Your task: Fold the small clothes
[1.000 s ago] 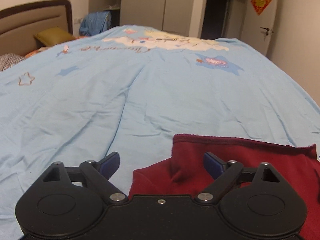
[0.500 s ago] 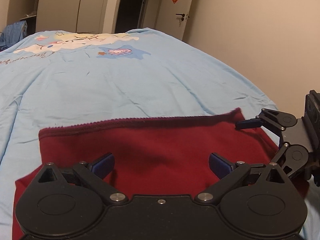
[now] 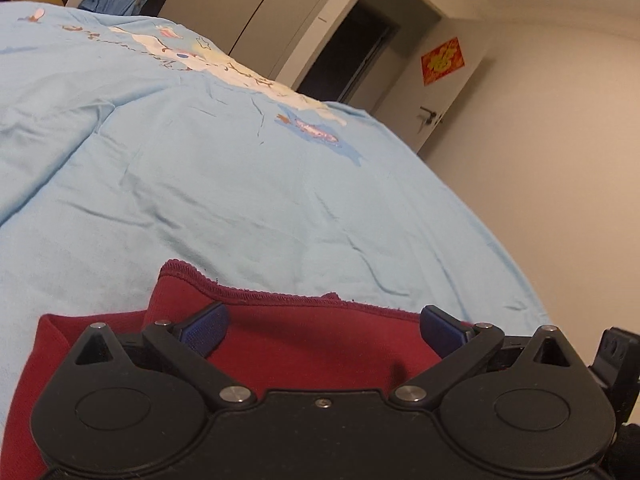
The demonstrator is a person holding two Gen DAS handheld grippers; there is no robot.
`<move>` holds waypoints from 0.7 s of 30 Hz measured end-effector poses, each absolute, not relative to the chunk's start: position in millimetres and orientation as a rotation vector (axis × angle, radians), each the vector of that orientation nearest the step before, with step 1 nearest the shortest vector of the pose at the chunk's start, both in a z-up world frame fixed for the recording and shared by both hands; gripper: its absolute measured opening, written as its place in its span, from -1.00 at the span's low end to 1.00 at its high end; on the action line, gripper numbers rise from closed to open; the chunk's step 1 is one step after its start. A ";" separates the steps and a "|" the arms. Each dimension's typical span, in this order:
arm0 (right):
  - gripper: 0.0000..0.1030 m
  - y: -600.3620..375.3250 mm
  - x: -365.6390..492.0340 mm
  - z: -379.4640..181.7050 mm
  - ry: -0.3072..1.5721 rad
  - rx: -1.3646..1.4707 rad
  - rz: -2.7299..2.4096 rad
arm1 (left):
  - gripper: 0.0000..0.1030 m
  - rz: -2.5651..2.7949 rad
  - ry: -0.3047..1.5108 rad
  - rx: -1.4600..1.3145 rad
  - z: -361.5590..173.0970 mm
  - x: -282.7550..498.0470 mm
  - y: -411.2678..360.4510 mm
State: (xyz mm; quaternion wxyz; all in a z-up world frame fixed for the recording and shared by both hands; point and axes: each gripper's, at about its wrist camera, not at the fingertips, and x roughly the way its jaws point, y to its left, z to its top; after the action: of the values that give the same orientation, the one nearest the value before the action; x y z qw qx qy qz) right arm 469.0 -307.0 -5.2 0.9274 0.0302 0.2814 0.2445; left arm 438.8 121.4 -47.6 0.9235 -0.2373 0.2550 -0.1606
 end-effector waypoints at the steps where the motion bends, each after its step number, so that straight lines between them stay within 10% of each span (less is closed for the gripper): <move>1: 0.99 -306.0 469.4 -5.4 0.576 0.058 0.500 | 0.98 -0.332 0.522 -0.495 -48.1 439.2 122.1; 21: 0.99 -306.5 467.8 -9.6 0.554 0.101 0.508 | 0.99 -0.334 0.508 -0.489 -52.3 435.5 123.0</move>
State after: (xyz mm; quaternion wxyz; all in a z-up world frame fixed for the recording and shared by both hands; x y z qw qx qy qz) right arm 467.8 -306.5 -9.5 0.9289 0.0495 0.2706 0.2480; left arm 435.5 123.0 -52.3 0.9248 -0.2384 0.2478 -0.1628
